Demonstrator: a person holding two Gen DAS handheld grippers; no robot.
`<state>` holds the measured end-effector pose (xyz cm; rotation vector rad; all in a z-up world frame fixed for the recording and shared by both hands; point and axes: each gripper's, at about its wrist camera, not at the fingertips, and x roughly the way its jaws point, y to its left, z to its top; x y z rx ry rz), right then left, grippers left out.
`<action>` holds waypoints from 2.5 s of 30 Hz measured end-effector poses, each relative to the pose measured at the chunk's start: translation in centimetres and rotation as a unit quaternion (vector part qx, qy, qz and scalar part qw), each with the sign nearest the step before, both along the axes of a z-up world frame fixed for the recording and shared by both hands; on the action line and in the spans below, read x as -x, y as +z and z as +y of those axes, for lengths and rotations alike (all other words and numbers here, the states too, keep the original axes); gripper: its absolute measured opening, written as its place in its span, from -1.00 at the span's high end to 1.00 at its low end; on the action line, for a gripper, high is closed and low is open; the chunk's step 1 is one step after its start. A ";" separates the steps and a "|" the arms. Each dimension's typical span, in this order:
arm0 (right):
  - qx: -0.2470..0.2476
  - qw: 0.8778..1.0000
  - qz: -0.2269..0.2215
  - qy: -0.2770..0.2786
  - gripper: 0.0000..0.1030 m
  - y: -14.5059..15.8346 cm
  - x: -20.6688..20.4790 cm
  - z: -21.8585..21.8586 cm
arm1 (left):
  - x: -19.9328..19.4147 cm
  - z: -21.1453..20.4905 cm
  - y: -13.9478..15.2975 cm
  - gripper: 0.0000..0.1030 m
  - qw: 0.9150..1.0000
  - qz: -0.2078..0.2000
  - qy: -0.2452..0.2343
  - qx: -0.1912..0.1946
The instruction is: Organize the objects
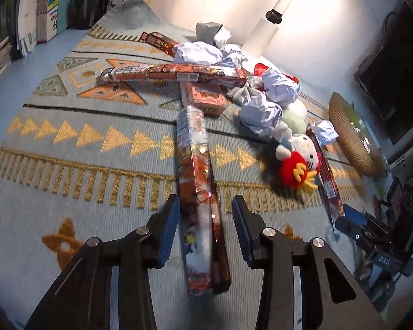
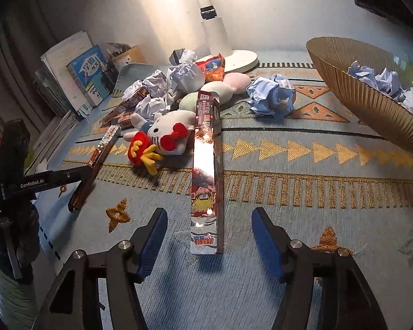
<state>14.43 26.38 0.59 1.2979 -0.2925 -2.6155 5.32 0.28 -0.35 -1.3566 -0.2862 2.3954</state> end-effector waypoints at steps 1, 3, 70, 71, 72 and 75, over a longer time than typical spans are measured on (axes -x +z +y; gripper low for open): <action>0.000 1.000 -0.006 -0.001 -0.23 0.0 0.4 0.1 | 0.0 0.3 0.1 0.25 1.000 0.008 0.004 0.003; 0.007 1.000 -0.016 -0.005 -0.23 0.1 1.3 0.4 | -0.1 0.8 -0.1 0.25 1.000 0.028 0.011 0.007; -0.075 0.997 0.001 -0.005 0.66 1.2 1.1 -2.7 | -5.4 5.9 6.6 0.71 0.992 0.114 -0.017 -0.045; -0.060 0.998 0.006 -0.009 0.66 1.7 0.4 -1.6 | -5.2 6.7 7.3 0.71 0.991 0.121 -0.025 -0.049; -0.048 0.999 0.013 -0.016 0.66 2.3 -0.2 -0.3 | -4.8 7.6 7.8 0.71 0.990 0.126 -0.033 -0.053; 0.003 0.998 0.039 -0.041 0.66 4.7 -1.8 4.0 | -3.6 10.7 9.4 0.71 0.987 0.136 -0.056 -0.071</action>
